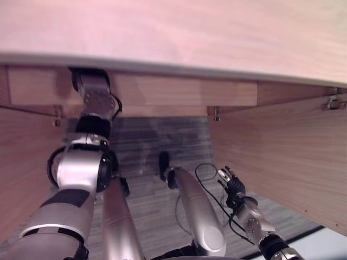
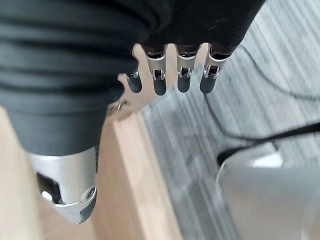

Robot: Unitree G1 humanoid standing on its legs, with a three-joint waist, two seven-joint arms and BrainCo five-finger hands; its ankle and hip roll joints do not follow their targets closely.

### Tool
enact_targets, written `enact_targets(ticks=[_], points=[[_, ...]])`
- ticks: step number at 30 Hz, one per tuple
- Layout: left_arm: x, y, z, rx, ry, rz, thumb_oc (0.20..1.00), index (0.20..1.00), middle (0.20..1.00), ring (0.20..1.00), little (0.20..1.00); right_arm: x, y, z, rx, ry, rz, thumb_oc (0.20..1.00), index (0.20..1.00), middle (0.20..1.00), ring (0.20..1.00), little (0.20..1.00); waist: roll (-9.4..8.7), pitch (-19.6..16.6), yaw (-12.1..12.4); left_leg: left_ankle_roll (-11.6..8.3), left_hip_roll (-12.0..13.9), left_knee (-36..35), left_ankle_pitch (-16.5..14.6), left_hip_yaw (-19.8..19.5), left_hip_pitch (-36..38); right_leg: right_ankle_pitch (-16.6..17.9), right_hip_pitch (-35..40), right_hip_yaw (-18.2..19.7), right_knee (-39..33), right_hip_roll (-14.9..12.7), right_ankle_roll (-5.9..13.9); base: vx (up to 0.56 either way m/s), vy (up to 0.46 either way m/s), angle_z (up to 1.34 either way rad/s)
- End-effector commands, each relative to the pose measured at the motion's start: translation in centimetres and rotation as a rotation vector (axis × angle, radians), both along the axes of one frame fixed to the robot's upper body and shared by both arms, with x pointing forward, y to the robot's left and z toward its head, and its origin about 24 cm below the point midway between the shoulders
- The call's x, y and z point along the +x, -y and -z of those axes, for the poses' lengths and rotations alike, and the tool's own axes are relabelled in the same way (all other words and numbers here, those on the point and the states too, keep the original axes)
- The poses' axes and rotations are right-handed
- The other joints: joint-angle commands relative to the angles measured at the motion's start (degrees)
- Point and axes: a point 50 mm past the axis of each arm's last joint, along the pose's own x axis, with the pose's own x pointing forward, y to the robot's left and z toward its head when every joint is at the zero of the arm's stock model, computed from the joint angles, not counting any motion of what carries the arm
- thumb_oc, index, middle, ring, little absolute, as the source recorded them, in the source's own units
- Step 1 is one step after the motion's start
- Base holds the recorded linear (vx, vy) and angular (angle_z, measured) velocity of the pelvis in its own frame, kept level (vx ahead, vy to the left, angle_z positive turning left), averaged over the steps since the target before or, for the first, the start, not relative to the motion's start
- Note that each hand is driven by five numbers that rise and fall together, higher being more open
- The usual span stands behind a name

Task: Put the empty folder in the office cabinet

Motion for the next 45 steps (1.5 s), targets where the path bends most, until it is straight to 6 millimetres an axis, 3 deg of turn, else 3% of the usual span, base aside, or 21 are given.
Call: enact_targets(ticks=[1, 10, 12, 20, 29, 34, 35, 36, 37, 45], points=[[-0.7, 0.0, -3.0, 0.022, 0.121, -0.028, 0.200, 0.200, 0.200, 0.200, 0.200, -0.3, 1.6, -0.8, 0.009, 0.060, 0.104, 1.000, 1.000, 1.000, 1.000, 1.000, 0.40, -2.84, 0.60, -0.57, 2.56, 6.16, -12.01, -1.58, 4.99, -1.87, 4.70, 3.49, -2.59, -0.87, 5.50, 0.01, -0.030, 0.06], [-1.6, -0.5, -7.0, 0.002, 0.203, -0.054, 0.200, 0.200, 0.200, 0.200, 0.200, 1.2, 2.7, -2.6, -0.001, 0.136, 0.134, 1.000, 1.000, 1.000, 1.000, 1.000, 1.85, -3.48, 0.30, 1.06, 1.77, 16.62, -16.87, -3.67, -4.90, -7.21, -5.86, 3.15, 9.19, -1.19, 4.12, 0.04, 0.006, 0.08], [-2.1, -0.7, -9.1, 0.027, 0.233, -0.065, 0.200, 0.200, 0.200, 0.200, 0.200, 1.6, 3.3, -3.2, -0.017, 0.163, 0.149, 1.000, 1.000, 1.000, 1.000, 1.000, 2.36, -3.64, 0.22, 1.52, 1.37, 19.61, -17.78, -4.36, -8.28, -8.45, -9.12, 2.59, 12.47, -1.24, 3.87, 0.01, -0.014, 0.02], [-3.9, -2.6, -13.8, 0.154, 0.245, -0.145, 0.200, 0.200, 0.200, 0.200, 0.200, 2.8, 5.5, -5.9, -0.077, 0.270, 0.187, 1.000, 1.000, 1.000, 1.000, 1.000, 4.26, -5.72, -0.73, 2.00, 0.95, 24.69, -19.19, -5.77, -16.05, -9.78, -15.54, 1.71, 17.02, -1.40, 3.46, 0.01, -0.012, 0.09], [-4.8, -5.4, -14.2, 0.250, 0.146, -0.240, 0.200, 0.200, 0.200, 0.200, 0.200, 3.3, 6.6, -7.7, -0.119, 0.341, 0.193, 1.000, 1.000, 1.000, 1.000, 1.000, 5.73, -6.32, -1.07, 2.53, 0.47, 23.67, -18.98, -5.14, -16.23, -8.88, -15.85, 2.29, 15.80, -1.47, 3.83, -0.01, 0.048, -0.03], [-4.5, -5.5, -13.7, 0.244, 0.131, -0.231, 0.200, 0.200, 0.200, 0.200, 0.200, 3.3, 6.8, -8.1, -0.121, 0.352, 0.197, 1.000, 1.000, 1.000, 1.000, 1.000, 6.07, -6.55, -1.11, 2.37, 0.49, 23.01, -18.59, -5.00, -15.96, -8.90, -15.86, 2.44, 15.65, -1.38, 3.64, 0.00, 0.004, -0.03], [-4.5, -5.6, -13.5, 0.242, 0.121, -0.231, 0.416, 0.416, 0.416, 0.416, 0.416, 3.3, 6.8, -8.0, -0.121, 0.350, 0.197, 1.000, 1.000, 1.000, 1.000, 1.000, 6.09, -6.63, -1.06, 2.36, 0.45, 22.91, -18.54, -5.11, -15.94, -8.89, -15.80, 2.39, 15.63, -1.34, 3.63, 0.00, 0.000, 0.00], [-4.4, -5.6, -13.3, 0.249, 0.105, -0.232, 0.868, 0.868, 0.868, 0.868, 0.868, 3.3, 6.8, -8.0, -0.123, 0.348, 0.199, 1.000, 1.000, 1.000, 1.000, 1.000, 6.12, -6.72, -1.04, 2.34, 0.48, 22.98, -18.54, -5.16, -15.94, -8.86, -15.84, 2.44, 15.69, -1.25, 3.64, 0.00, 0.000, 0.00], [-4.4, -5.7, -13.3, 0.251, 0.101, -0.234, 1.000, 1.000, 1.000, 1.000, 1.000, 3.3, 6.8, -8.0, -0.121, 0.349, 0.201, 1.000, 1.000, 1.000, 1.000, 1.000, 6.14, -6.80, -1.08, 2.31, 0.49, 23.02, -18.55, -5.14, -15.92, -8.86, -15.84, 2.46, 15.70, -1.22, 3.62, 0.00, 0.000, 0.00], [-4.4, -6.2, -13.1, 0.269, 0.073, -0.243, 1.000, 1.000, 1.000, 1.000, 1.000, 3.3, 7.2, -8.2, -0.133, 0.347, 0.211, 1.000, 1.000, 1.000, 1.000, 1.000, 6.50, -7.11, -1.04, 2.52, 0.43, 22.66, -18.40, -5.08, -15.80, -8.77, -15.68, 2.41, 15.41, -1.39, 3.46, 0.00, 0.000, -0.01]])
